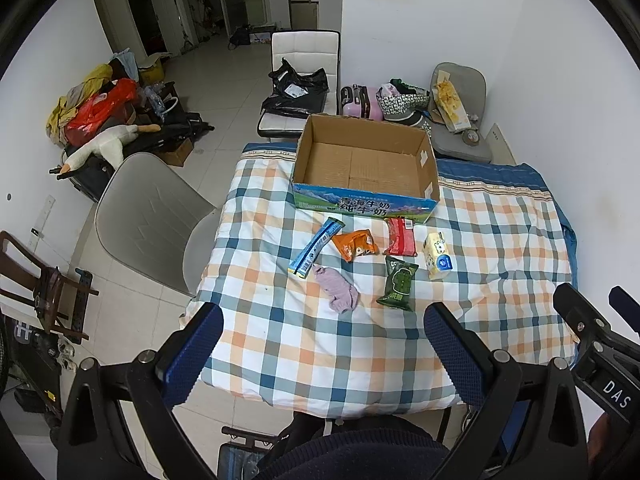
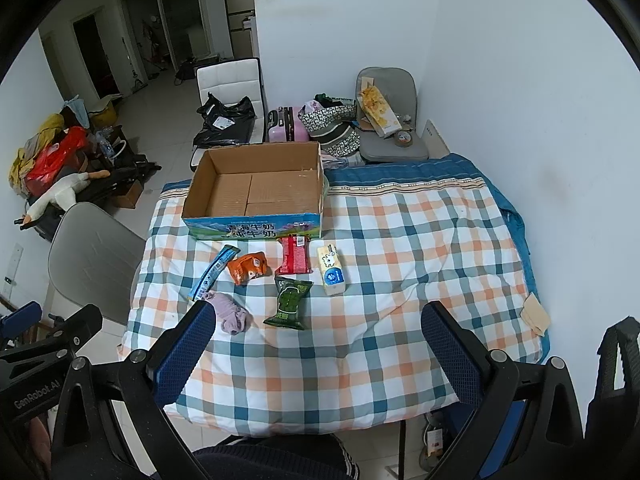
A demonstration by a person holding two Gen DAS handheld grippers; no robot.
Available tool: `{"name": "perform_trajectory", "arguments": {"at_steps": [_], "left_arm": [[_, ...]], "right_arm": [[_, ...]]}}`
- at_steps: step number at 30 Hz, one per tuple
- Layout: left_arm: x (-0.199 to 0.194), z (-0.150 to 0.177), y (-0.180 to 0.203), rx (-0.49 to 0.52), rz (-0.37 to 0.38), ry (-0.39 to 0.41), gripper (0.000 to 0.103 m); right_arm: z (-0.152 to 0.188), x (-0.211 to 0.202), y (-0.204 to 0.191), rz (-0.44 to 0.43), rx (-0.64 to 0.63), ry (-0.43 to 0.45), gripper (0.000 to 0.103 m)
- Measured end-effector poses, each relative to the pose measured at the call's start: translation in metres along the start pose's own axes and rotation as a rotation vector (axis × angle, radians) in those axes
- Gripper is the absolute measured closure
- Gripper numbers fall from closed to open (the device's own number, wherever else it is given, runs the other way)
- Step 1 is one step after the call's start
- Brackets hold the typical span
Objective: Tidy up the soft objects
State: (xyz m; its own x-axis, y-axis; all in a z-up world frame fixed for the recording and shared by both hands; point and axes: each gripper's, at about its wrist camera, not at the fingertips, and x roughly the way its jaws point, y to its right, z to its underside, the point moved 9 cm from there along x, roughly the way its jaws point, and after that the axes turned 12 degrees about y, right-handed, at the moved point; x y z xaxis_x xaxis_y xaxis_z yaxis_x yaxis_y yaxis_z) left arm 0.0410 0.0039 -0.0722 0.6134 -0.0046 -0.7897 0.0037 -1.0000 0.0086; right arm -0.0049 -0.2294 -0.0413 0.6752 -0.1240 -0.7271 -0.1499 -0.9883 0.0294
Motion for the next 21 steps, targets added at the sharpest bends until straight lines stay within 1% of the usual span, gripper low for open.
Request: {"name": "perform_trajectory", "arguments": {"at_steps": [7,10,20,21], "left_arm": [[-0.0008,-0.0011,0.0014,-0.001,0.002,-0.002,0.0],[-0.0005,-0.0011,0.0018,-0.003,0.001,-0.003,0.0],[-0.0004,-0.0019,0.001,-0.002,0.002,-0.003,0.0],[-0.0006,-0.002,0.001,-0.002,0.002,-0.002,0.0]], "right_arm": [[-0.0017,0.0008,0.0007,0.003,0.004,0.0,0.0],[0.003,-0.0005,0.0017,0.003,0.003,0.002,0.0],[-0.0023,0.0003,0.0004,0.0,0.004,0.0,0.0],[0.0012,-0.0018,0.0007,0.0,0.005,0.001,0.0]]}}
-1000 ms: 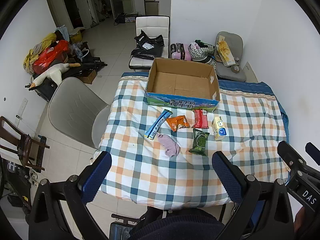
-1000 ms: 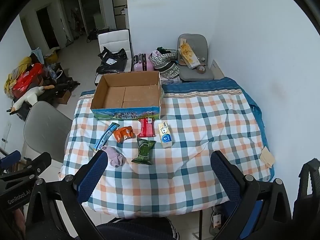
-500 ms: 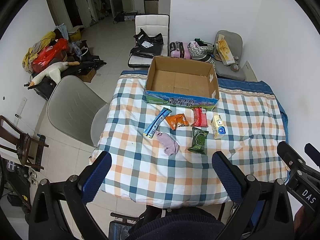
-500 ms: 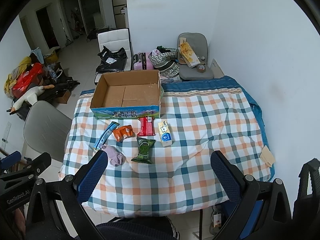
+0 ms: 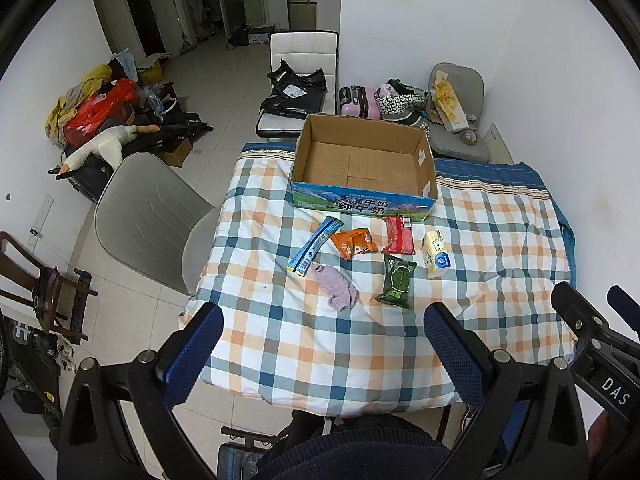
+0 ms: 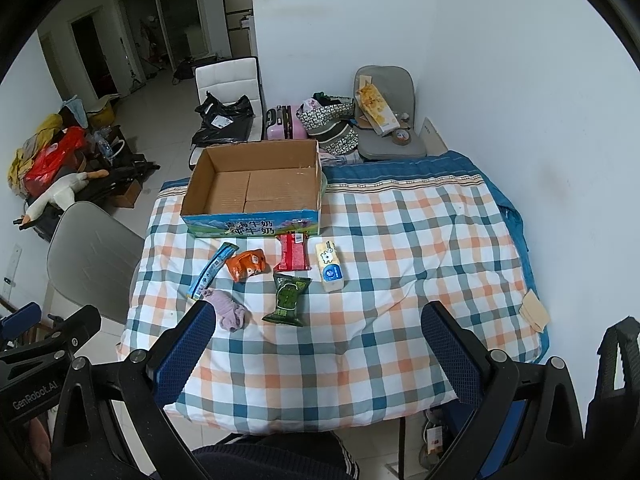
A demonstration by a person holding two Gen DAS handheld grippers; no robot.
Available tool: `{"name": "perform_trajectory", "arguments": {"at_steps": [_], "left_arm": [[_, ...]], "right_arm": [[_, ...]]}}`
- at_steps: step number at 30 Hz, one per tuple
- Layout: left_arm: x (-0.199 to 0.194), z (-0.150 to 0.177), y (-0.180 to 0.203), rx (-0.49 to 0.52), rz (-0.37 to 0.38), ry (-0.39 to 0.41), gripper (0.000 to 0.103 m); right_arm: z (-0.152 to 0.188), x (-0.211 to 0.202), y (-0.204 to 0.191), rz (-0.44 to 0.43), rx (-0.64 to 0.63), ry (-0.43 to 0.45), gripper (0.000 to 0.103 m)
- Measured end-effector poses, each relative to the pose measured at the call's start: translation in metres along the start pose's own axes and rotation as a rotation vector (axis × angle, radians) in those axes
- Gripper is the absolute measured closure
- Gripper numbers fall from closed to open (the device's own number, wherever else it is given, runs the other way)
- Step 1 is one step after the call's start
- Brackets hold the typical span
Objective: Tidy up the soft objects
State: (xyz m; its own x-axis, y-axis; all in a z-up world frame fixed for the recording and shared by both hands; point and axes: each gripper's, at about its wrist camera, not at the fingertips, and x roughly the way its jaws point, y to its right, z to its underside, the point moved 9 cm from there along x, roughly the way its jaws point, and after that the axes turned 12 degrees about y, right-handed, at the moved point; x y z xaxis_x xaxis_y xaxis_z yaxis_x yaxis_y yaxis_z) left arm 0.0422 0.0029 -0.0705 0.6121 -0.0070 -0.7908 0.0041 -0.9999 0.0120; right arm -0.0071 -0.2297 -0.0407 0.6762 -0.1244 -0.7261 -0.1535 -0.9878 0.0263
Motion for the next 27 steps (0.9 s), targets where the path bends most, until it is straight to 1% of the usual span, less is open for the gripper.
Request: {"name": "perform_trajectory", "arguments": {"at_steps": [27], "left_arm": [[-0.0008,0.0003,-0.0004,-0.001,0.002,0.005,0.0]], "right_arm": [[0.0003,-0.0055,0.0013,-0.003,-0.002,0.006,0.0]]}}
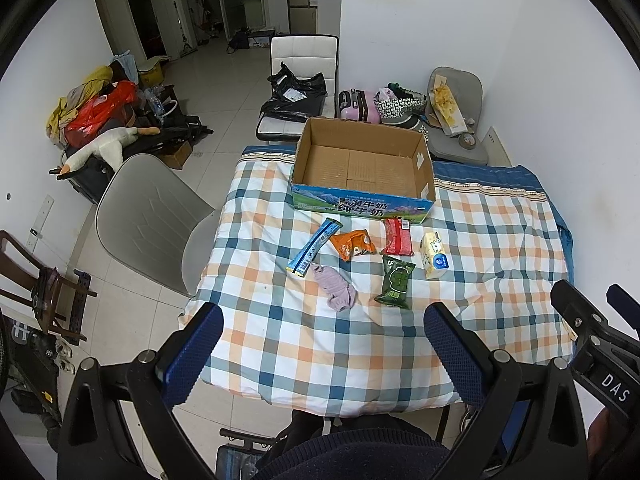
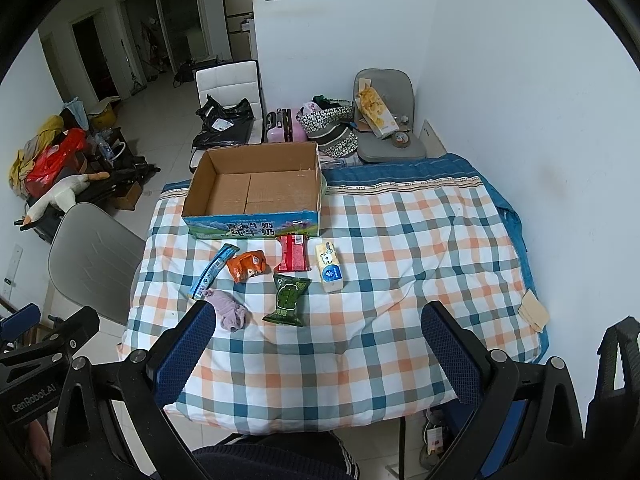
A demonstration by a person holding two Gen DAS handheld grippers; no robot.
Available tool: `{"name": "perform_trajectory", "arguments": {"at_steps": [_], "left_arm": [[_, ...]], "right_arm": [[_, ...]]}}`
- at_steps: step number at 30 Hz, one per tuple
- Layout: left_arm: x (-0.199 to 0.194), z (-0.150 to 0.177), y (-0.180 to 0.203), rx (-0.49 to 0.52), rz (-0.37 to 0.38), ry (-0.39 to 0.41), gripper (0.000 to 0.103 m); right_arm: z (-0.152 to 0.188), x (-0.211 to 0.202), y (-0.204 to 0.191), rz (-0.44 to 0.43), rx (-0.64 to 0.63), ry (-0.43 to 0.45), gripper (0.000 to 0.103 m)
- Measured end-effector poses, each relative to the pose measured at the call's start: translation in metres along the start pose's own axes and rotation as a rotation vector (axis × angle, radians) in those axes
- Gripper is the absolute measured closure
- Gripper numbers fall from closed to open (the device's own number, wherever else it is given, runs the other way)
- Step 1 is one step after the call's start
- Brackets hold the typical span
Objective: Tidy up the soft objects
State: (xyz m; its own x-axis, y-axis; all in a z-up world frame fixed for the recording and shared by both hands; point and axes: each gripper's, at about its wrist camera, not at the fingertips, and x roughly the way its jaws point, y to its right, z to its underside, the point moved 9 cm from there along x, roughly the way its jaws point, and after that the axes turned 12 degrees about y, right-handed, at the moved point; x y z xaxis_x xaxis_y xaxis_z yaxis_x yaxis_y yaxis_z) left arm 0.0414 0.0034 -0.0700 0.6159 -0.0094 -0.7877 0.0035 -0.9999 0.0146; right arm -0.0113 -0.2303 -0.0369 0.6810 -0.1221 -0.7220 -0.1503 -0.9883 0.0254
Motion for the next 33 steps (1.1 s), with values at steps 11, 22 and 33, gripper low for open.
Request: {"name": "perform_trajectory", "arguments": {"at_steps": [11,22,33], "left_arm": [[-0.001,0.001,0.0,-0.001,0.001,0.003,0.0],[-0.001,0.001,0.002,-0.006,0.001,0.001,0.0],[0.081,-0.016,0.033,-0.017,0.016,-0.036,0.0]], "right_arm": [[0.0,-0.001,0.001,0.0,0.0,0.002,0.0],[0.0,0.003,0.001,-0.003,0.002,0.002,0.0],[-0.002,0.075,0.038,0.024,0.062,-0.066,0.0]]}}
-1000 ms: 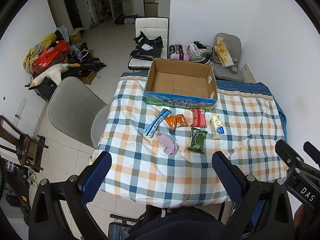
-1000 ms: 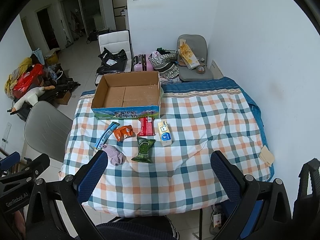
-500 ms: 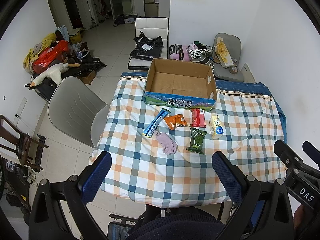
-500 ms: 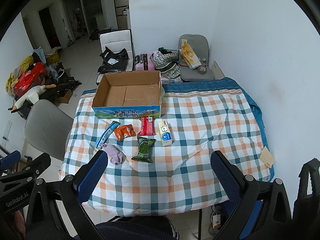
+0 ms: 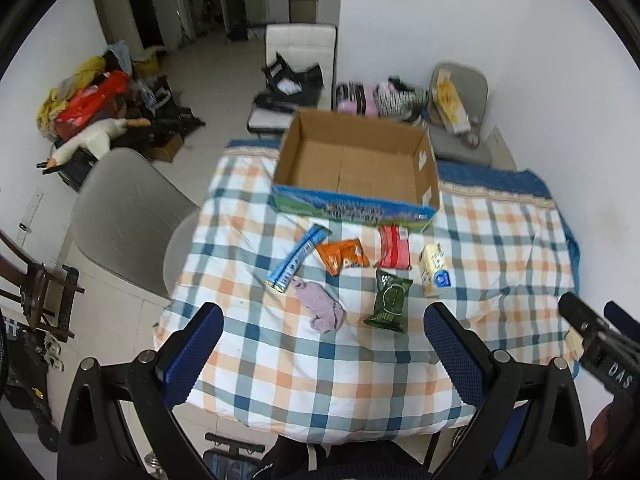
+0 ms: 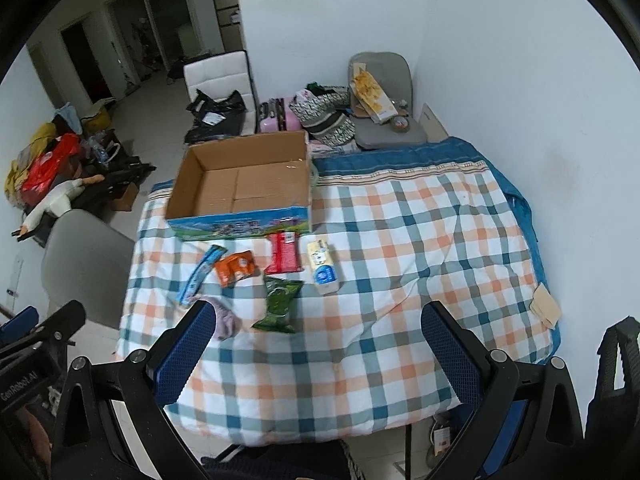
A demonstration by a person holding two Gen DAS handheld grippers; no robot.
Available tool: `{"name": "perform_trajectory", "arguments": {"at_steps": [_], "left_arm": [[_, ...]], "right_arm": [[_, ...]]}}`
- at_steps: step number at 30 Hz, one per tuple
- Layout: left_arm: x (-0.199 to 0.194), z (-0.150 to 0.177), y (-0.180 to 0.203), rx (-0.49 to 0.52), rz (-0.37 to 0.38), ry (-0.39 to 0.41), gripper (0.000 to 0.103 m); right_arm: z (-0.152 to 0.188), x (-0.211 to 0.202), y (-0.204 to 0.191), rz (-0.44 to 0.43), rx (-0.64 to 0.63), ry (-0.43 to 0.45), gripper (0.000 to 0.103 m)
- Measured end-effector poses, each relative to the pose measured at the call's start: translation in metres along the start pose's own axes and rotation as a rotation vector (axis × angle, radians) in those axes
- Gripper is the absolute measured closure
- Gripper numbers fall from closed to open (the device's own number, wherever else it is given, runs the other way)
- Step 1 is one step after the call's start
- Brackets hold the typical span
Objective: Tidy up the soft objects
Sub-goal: 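Grasp the green snack bag with the left tool while the right tool grasps the yellow tissue pack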
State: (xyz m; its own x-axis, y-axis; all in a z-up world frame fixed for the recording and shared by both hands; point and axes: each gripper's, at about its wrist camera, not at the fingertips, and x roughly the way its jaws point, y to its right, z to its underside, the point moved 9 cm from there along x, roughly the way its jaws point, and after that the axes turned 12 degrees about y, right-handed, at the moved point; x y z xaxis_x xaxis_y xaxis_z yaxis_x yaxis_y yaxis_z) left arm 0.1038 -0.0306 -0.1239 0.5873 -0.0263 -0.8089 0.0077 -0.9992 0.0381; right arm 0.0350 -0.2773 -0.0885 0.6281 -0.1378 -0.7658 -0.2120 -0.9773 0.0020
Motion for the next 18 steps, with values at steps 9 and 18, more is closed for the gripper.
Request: {"name": "perform_trajectory", "arguments": {"at_steps": [9,18], "left_arm": [[0.137,0.039,0.011,0.009,-0.047,-0.209,0.0],[0.228,0.081,0.04,0.012,-0.01,-0.353,0.0]], "right_arm": [[0.041,0.153,0.017,-0.017,-0.004,-0.219,0.0],[0.075,0.295,0.003,-0.045,-0.034,-0.348,0.002]]}}
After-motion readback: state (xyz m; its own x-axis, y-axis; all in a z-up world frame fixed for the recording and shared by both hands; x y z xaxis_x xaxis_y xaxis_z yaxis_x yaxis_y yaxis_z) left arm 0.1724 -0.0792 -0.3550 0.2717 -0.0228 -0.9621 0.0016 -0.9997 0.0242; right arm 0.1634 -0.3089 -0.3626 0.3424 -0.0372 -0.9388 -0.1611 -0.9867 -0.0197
